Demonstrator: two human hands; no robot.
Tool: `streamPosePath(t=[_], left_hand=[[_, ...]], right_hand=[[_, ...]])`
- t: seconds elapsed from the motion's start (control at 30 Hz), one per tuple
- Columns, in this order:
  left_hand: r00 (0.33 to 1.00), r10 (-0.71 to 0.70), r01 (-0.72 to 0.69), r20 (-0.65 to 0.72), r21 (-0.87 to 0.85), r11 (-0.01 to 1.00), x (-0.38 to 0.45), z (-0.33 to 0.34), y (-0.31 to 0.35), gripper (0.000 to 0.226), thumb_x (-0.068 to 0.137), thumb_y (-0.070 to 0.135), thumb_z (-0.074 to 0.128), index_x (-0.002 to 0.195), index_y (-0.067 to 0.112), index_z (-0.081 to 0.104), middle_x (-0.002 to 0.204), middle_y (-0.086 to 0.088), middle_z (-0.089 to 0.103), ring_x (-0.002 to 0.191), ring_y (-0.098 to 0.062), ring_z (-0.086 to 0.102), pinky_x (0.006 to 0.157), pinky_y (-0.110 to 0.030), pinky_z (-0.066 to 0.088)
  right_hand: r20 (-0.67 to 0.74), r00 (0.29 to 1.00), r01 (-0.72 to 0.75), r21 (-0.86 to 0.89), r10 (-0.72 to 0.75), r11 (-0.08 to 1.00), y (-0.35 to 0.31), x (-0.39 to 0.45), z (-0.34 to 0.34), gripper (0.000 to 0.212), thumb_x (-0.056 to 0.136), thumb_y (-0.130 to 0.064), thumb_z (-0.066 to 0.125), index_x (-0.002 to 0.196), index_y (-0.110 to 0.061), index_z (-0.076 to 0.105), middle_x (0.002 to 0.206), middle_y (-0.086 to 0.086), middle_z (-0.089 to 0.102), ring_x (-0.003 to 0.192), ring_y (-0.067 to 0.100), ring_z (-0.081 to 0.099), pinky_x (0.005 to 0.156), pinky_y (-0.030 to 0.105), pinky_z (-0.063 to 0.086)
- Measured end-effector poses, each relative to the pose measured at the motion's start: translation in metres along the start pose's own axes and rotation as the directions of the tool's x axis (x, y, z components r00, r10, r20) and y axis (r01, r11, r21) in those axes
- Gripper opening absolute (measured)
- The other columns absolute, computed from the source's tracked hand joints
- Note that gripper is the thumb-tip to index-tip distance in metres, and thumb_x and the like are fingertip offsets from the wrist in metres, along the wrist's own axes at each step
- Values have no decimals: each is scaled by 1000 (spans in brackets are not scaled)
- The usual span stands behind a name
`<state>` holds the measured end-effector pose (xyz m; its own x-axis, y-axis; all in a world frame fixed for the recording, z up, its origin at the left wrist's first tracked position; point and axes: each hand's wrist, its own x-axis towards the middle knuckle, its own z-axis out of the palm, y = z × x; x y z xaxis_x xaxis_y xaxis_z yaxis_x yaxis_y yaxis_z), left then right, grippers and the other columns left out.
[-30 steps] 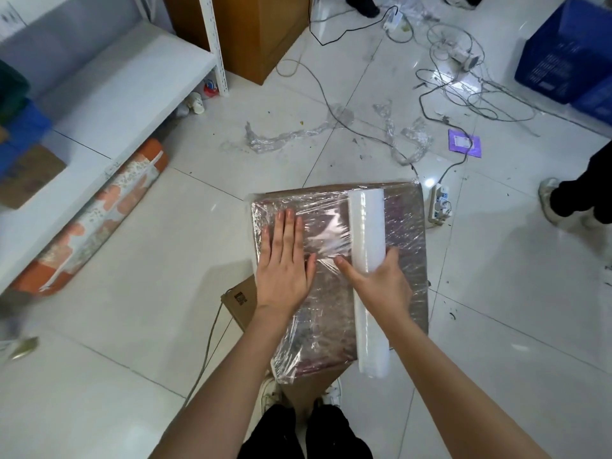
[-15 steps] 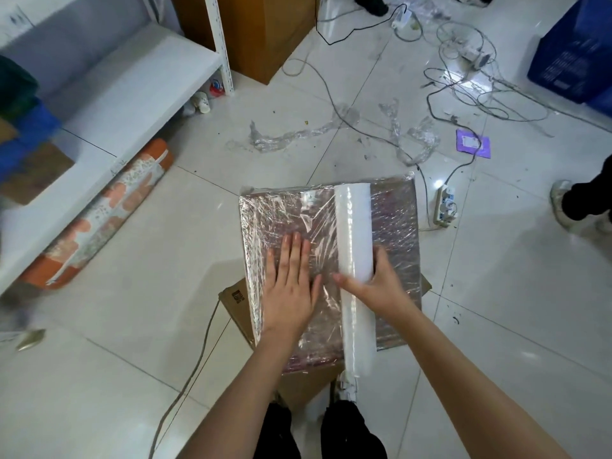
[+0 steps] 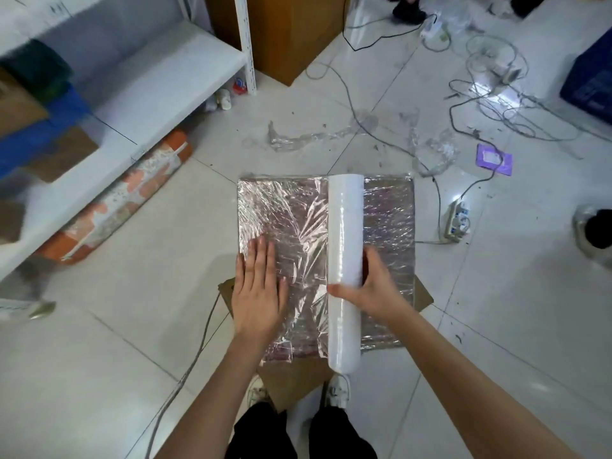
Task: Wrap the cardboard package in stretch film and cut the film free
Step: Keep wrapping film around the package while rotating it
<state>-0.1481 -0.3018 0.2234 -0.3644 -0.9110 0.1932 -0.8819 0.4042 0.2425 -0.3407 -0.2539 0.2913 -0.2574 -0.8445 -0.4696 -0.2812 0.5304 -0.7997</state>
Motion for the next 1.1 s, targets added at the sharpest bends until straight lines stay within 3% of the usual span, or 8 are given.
streamPosePath(t=[0.07, 0.23, 0.47, 0.53, 0.63, 0.73, 0.9, 1.1], left_hand=[[1000, -12, 11, 24, 38, 999, -5, 9, -6, 60, 101, 37, 10, 150, 3, 12, 158, -16, 15, 148, -23, 6, 120, -38, -4], [1000, 21, -20, -14, 44, 999, 6, 10, -7, 61, 97, 33, 26, 148, 1, 22, 156, -16, 20, 147, -25, 12, 121, -39, 1], [1000, 17, -17, 8, 7, 1000, 7, 11, -6, 61, 96, 32, 27, 148, 0, 24, 157, -16, 19, 147, -25, 11, 121, -42, 6], [1000, 12, -12, 10, -4, 1000, 5, 11, -6, 61, 96, 32, 26, 148, 0, 24, 157, -16, 20, 147, -24, 10, 121, -42, 6], [999, 35, -38, -29, -105, 994, 4, 6, -7, 62, 97, 34, 29, 150, 5, 18, 158, -14, 18, 148, -22, 9, 120, -43, 7], [994, 48, -74, -95, -289, 954, 3, -6, -8, 67, 94, 35, 36, 150, 4, 14, 158, -11, 16, 147, -22, 12, 120, -42, 6], [993, 102, -106, -64, -68, 992, -25, 13, 20, 61, 101, 35, 14, 152, 5, 1, 160, -8, -9, 148, -20, -1, 120, -38, -3], [999, 42, -42, -3, 0, 999, -38, 39, 20, 61, 100, 36, 9, 152, 4, 2, 160, -11, -6, 148, -23, 1, 120, -40, -3]], right_hand=[[1, 1000, 7, 17, -7, 1000, 2, -5, 2, 77, 62, -26, 87, 119, -31, 35, 115, -8, 54, 105, 12, 57, 86, 35, 53], [-28, 1000, 11, 115, -8, 993, -6, -10, 1, 78, 70, -13, 82, 119, -30, 23, 107, -20, 47, 94, 0, 55, 77, 24, 47], [-169, 986, 26, 177, 4, 984, -5, -9, -4, 76, 69, -13, 83, 119, -27, 27, 108, -5, 49, 94, 11, 57, 76, 26, 50], [-219, 976, 29, 200, 16, 979, -3, -10, -3, 76, 68, -18, 84, 120, -27, 28, 106, -7, 52, 90, 8, 59, 70, 18, 51], [-263, 965, 35, 216, 23, 976, -2, -10, -1, 73, 70, -19, 82, 120, -27, 30, 102, -10, 51, 87, 1, 56, 56, 8, 47], [-276, 961, 34, 240, 35, 970, 0, -8, -1, 71, 72, -18, 80, 119, -27, 29, 102, -11, 50, 89, 3, 56, 60, 11, 47], [-297, 953, 15, 244, 60, 970, 4, -6, -5, 69, 73, -19, 80, 121, -24, 31, 104, -9, 51, 88, 1, 55, 56, 5, 45], [-207, 974, -54, 176, 91, 983, 6, -4, -2, 61, 72, -30, 79, 120, -20, 44, 103, -7, 58, 86, -2, 56, 60, 10, 43]])
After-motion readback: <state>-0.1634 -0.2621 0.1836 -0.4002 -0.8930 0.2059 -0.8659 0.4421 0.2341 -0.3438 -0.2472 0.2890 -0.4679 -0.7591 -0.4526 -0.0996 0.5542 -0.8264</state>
